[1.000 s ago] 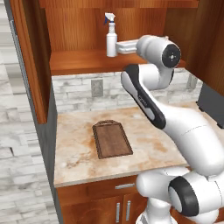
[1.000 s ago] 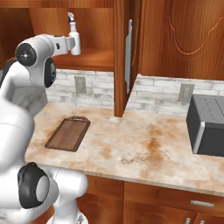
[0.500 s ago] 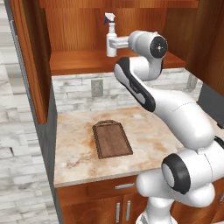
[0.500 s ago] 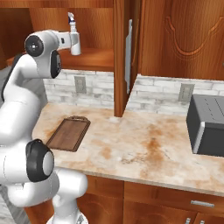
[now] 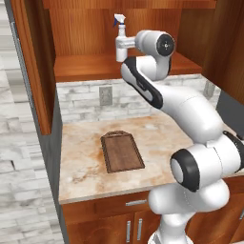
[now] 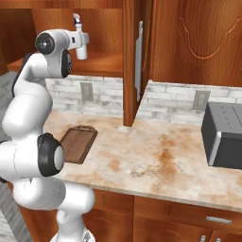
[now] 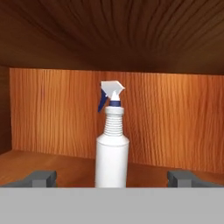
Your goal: Grab the spray bottle from the cabinet, then place it next to the cutting board for sanitizing. Then grab the dish brush from the countertop next to the sink and place it next to the cutting board.
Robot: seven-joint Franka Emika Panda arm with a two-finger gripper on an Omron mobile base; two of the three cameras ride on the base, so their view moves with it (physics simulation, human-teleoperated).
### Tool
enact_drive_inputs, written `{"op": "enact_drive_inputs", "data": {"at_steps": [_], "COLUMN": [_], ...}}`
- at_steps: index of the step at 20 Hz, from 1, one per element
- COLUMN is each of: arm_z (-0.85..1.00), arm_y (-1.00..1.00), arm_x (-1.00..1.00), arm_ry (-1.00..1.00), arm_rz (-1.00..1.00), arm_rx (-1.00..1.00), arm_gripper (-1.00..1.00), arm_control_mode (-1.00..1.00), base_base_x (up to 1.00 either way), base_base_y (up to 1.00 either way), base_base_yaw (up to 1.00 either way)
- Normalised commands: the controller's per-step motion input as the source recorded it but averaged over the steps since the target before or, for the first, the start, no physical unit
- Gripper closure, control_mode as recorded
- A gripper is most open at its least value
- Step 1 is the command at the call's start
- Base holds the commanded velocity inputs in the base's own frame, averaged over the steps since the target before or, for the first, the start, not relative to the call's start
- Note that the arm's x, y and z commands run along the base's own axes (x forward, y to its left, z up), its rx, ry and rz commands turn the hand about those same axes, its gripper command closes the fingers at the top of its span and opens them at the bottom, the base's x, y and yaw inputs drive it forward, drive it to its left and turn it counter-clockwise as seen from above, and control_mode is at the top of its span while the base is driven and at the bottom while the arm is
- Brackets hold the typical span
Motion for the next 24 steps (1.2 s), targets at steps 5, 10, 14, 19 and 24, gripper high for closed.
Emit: {"op": "enact_drive_inputs", "data": {"at_steps": [5, 10, 14, 19, 24], "arm_z": [0.0, 0.0, 0.0, 0.0, 0.0], "arm_y": [0.05, 0.17, 0.12, 0.03, 0.01], "arm_x": [0.41, 0.45, 0.43, 0.37, 0.35], "arm_ry": [0.0, 0.0, 0.0, 0.0, 0.0], "arm_rz": [-0.02, -0.01, -0.02, 0.0, 0.0], "arm_rx": [0.0, 0.0, 0.0, 0.0, 0.0], "arm_gripper": [-1.0, -1.0, -1.0, -1.0, -1.0], "arm_control_mode": [-1.0, -1.0, -1.0, -1.0, -1.0], "base_base_x": [0.0, 0.0, 0.0, 0.0, 0.0], "base_base_y": [0.0, 0.0, 0.0, 0.0, 0.0], "base_base_yaw": [0.0, 0.0, 0.0, 0.0, 0.0]}}
